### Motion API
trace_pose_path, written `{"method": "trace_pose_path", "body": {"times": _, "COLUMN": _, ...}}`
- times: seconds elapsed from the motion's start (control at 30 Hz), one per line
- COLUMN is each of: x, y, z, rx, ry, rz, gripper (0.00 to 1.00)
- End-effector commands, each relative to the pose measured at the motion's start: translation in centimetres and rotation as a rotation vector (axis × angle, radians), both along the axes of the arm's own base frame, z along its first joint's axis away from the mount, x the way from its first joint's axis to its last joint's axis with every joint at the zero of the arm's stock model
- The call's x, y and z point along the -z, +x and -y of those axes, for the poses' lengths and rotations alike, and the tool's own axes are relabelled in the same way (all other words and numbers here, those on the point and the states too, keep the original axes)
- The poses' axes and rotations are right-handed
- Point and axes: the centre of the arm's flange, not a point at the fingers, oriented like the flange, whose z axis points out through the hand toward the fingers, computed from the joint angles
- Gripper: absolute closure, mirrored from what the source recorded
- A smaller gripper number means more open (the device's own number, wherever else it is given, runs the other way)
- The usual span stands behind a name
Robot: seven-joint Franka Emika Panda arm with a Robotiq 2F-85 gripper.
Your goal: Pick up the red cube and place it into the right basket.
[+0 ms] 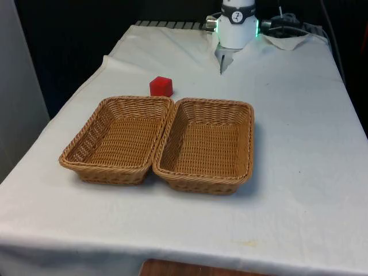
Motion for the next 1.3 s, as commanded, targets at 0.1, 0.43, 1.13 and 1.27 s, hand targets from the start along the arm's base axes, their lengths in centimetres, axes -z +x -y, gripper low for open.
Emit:
{"method": "trace_pose_path", "body": {"times": 0.1, "x": 0.0, "y": -0.7, "z": 0.6, "rx": 0.01, "ry": 0.001, "rz": 0.003, "gripper": 0.0}}
{"method": "trace_pose_path", "body": {"times": 0.43, "x": -0.1, "y": -2.1, "z": 1.5, "rx": 0.018, "ry": 0.002, "rz": 0.002, "gripper": 0.0}}
{"method": "trace_pose_path", "body": {"times": 1.13, "x": 0.0, "y": -5.7, "z": 2.5, "rx": 0.038, "ry": -0.027, "rz": 0.006, "gripper": 0.0}}
{"method": "trace_pose_path", "body": {"times": 1.27, "x": 0.1, "y": -6.3, "z": 2.7, "rx": 0.044, "ry": -0.036, "rz": 0.004, "gripper": 0.0}}
